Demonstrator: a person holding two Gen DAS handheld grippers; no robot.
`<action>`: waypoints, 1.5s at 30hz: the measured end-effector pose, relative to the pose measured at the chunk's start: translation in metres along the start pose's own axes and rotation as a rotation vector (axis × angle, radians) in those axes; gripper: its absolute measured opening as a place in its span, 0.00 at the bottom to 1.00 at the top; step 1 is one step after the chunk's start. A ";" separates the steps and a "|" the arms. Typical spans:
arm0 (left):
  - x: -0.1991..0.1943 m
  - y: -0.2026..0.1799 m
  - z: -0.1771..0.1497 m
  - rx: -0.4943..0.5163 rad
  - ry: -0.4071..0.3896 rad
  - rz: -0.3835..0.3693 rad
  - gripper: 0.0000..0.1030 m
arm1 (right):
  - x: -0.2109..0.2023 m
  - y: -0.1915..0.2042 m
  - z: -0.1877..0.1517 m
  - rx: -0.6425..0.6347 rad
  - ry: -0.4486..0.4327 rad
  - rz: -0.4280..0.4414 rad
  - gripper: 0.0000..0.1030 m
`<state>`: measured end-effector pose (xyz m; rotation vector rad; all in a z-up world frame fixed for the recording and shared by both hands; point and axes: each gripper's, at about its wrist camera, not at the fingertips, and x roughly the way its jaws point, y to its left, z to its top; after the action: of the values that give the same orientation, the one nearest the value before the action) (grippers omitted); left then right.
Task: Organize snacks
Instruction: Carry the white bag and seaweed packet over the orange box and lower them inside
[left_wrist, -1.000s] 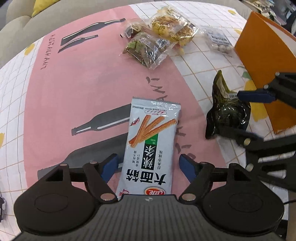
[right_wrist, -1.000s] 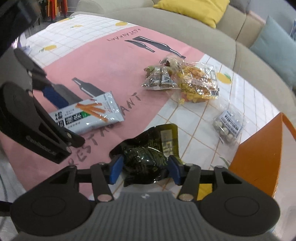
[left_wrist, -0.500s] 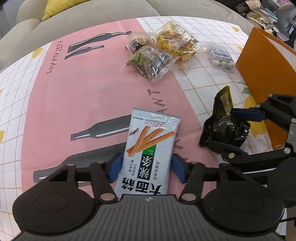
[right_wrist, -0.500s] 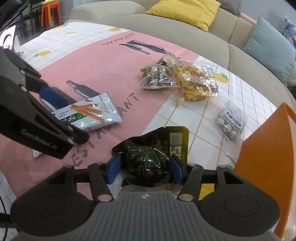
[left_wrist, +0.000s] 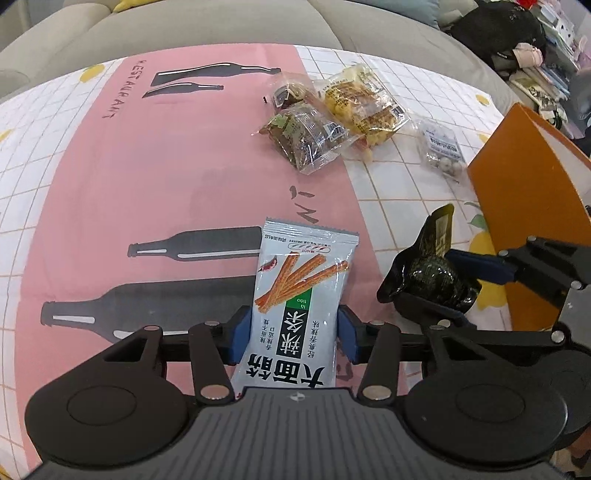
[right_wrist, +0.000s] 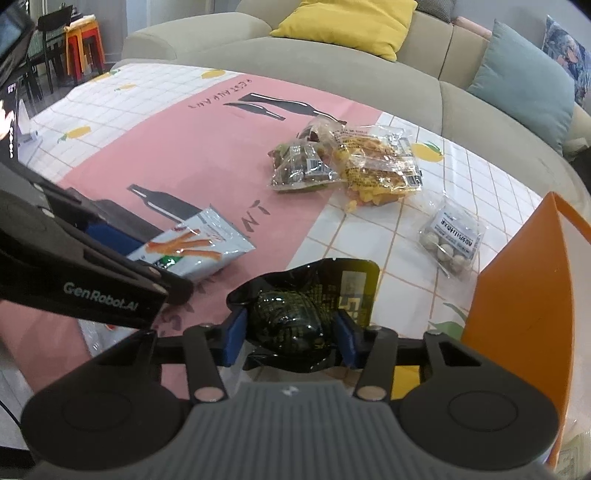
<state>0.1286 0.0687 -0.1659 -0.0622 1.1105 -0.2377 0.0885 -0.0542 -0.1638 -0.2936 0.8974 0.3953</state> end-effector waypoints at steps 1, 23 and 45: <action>-0.001 0.000 0.000 -0.006 -0.003 -0.004 0.54 | -0.001 0.000 0.000 0.007 0.001 0.001 0.47; -0.091 -0.016 0.018 -0.143 -0.155 -0.160 0.54 | -0.096 -0.003 0.024 -0.076 -0.192 -0.051 0.45; -0.093 -0.161 0.065 0.045 -0.125 -0.400 0.54 | -0.195 -0.128 -0.016 0.008 -0.176 -0.241 0.44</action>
<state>0.1215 -0.0723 -0.0280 -0.2566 0.9609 -0.6086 0.0259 -0.2148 -0.0064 -0.3494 0.6821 0.1911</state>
